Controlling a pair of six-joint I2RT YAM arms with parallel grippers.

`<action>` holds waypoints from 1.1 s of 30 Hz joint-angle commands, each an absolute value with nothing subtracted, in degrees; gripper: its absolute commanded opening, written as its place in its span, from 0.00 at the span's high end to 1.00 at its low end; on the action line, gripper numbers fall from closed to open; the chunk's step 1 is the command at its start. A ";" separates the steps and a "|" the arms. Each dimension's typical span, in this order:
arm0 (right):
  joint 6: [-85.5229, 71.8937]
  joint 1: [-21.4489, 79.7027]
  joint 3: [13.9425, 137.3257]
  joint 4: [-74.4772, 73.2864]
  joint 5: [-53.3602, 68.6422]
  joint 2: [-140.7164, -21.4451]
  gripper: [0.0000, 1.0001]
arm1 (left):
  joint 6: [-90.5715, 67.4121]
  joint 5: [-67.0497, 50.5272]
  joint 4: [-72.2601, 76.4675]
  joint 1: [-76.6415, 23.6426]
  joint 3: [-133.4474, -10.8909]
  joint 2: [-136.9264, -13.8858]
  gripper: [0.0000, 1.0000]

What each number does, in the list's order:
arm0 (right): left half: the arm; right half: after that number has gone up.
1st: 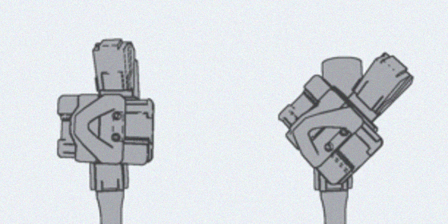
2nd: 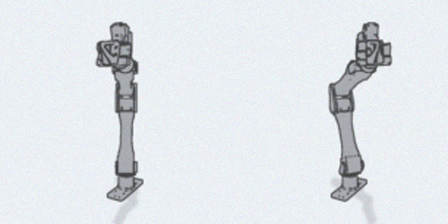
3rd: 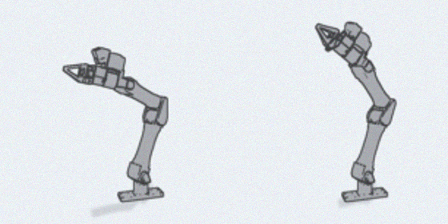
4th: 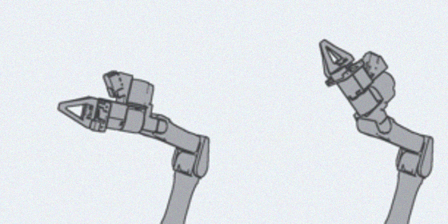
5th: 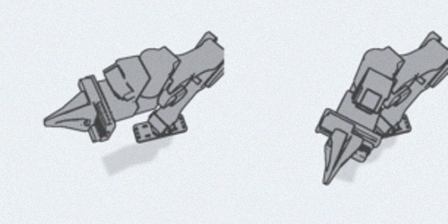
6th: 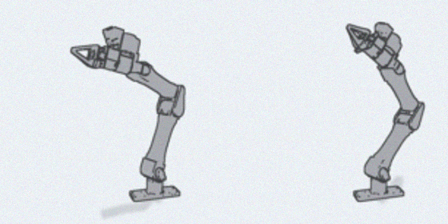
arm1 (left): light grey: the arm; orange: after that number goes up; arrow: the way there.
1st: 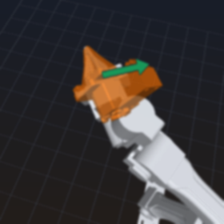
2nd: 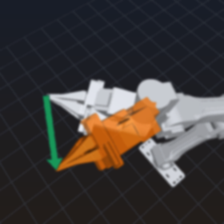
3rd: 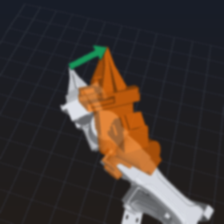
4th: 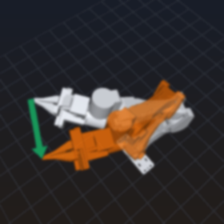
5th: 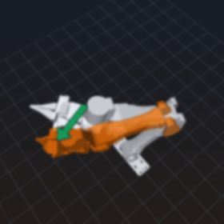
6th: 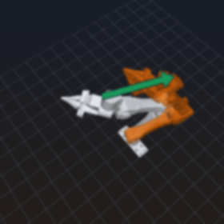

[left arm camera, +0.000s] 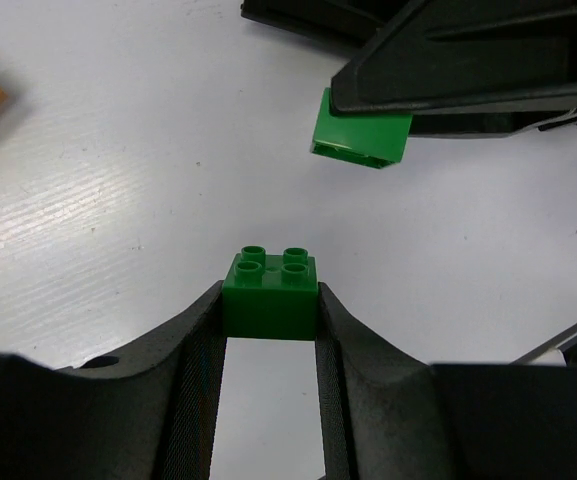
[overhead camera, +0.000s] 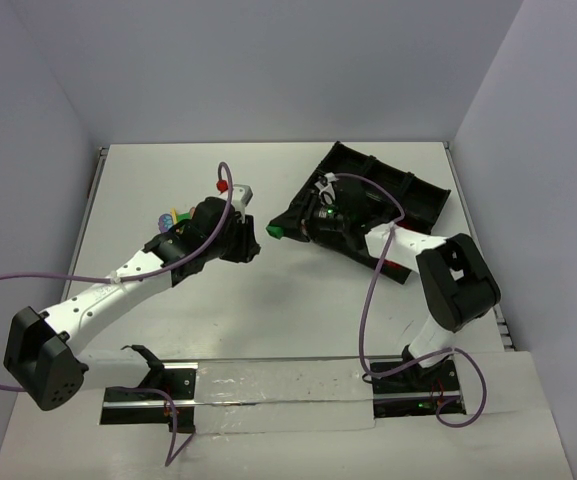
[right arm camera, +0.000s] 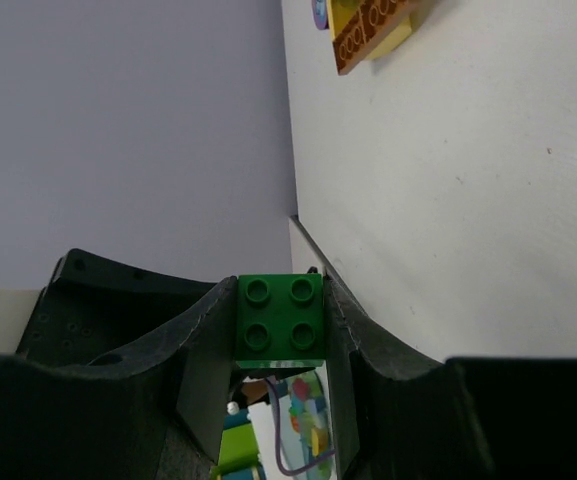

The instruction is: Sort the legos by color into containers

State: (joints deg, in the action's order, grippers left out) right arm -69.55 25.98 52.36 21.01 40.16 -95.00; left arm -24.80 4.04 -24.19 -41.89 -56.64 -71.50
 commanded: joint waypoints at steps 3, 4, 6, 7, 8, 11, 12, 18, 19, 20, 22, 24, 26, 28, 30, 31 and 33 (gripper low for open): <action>-53.11 25.44 67.21 -0.18 26.44 -94.80 1.00 | -24.39 5.31 -23.77 -41.46 -56.54 -69.92 1.00; -46.84 25.66 71.71 -6.11 20.89 -94.89 1.00 | -24.61 5.54 -23.99 -41.41 -56.58 -69.70 1.00; -39.65 26.36 77.26 -19.97 5.35 -95.80 1.00 | -25.08 5.62 -24.17 -41.18 -56.69 -69.48 1.00; -36.64 26.41 79.55 -23.42 0.51 -96.20 1.00 | -25.46 4.70 -23.85 -41.13 -56.65 -69.43 1.00; -34.11 26.30 81.28 -25.38 -6.37 -96.91 1.00 | -25.94 3.61 -23.28 -41.09 -56.52 -69.55 1.00; -30.83 24.48 83.90 -28.18 -11.71 -99.50 1.00 | -27.42 2.09 -22.56 -41.04 -57.01 -71.67 1.00; -30.19 24.11 84.61 -28.64 -12.80 -100.36 1.00 | -28.01 1.64 -22.50 -41.04 -57.75 -72.39 1.00; -27.80 23.80 90.04 -30.63 -13.98 -107.33 1.00 | -31.54 1.30 -22.44 -41.13 -62.88 -77.86 1.00; -27.49 23.72 91.13 -30.86 -14.45 -108.71 1.00 | -31.99 0.85 -22.16 -41.13 -63.63 -79.56 1.00; -27.31 23.63 91.80 -31.00 -14.76 -109.38 0.98 | -32.71 1.25 -22.25 -41.13 -64.96 -80.50 1.00; -27.07 23.46 93.35 -31.20 -15.47 -110.92 0.90 | -33.67 2.21 -23.12 -41.22 -68.13 -83.15 1.00; -26.81 23.19 94.56 -31.29 -16.01 -111.66 0.66 | -34.51 3.06 -23.85 -41.29 -70.11 -84.73 1.00; -26.67 23.03 95.18 -31.30 -16.33 -112.08 0.39 | -34.91 3.82 -24.02 -41.22 -72.15 -86.16 1.00; -26.37 22.95 95.80 -31.38 -16.26 -112.31 0.28 | -35.14 4.13 -24.47 -41.22 -73.45 -87.01 1.00; -25.96 22.94 96.94 -31.54 -16.00 -112.10 0.21 | -35.45 4.69 -25.64 -41.22 -76.20 -89.49 1.00; -25.93 23.01 97.10 -31.55 -15.92 -111.84 0.20 | -35.58 5.11 -26.19 -41.22 -77.26 -90.40 1.00; -25.65 22.80 97.14 -31.78 -15.87 -110.41 0.20 | -35.65 5.32 -26.89 -41.26 -79.74 -92.30 1.00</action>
